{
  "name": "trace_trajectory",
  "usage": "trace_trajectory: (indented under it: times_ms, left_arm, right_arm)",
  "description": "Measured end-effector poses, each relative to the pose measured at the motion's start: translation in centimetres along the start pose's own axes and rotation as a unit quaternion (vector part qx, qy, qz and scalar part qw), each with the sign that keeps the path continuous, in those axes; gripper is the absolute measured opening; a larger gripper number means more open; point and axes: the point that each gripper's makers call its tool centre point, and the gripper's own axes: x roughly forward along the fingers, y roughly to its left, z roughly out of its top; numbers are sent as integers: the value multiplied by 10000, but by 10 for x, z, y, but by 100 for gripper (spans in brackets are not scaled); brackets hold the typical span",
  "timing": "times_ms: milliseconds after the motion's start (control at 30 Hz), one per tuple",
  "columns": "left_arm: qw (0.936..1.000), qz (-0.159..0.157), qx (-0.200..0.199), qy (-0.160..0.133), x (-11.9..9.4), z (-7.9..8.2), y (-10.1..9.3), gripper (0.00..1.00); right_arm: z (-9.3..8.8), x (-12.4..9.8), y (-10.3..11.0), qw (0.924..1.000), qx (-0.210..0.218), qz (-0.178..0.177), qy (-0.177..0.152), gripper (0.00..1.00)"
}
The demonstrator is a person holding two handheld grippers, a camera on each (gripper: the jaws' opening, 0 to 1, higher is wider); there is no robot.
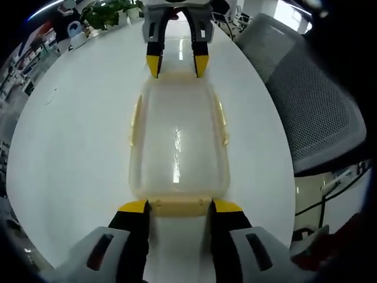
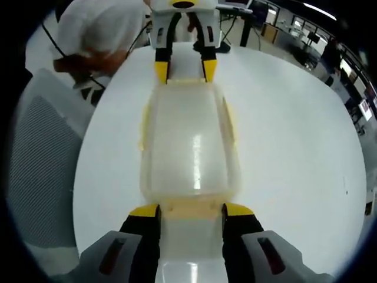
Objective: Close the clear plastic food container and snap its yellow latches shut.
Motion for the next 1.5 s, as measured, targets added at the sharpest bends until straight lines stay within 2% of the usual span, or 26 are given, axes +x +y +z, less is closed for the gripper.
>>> trace_trajectory:
  times_ms: [233,533,1067,1233,1367,1500]
  left_arm:
    - [9999,44,-88,-20,0,1,0,39]
    - [9999,20,-98,137,1,-1,1,39]
    - [9997,22,-93,216,0,0,1,38]
    - [9998,55,-162,130,-1,0,1,37]
    - [9996,36,-172,210,-2,0,1,37]
    - [9996,7,-214,169,-5,2,0,37]
  right_arm:
    - [0,2,0,9999,-131,36,107,39]
    - [1,4,-2,9987,-259,132,420,39]
    - [-1,4,-5,9984,-283,149,459,38]
    - [0,2,-5,9990,-235,117,368,38]
    - [2,2,-5,9990,-264,144,345,37]
    - [0,0,-4,9990,-283,145,323,37]
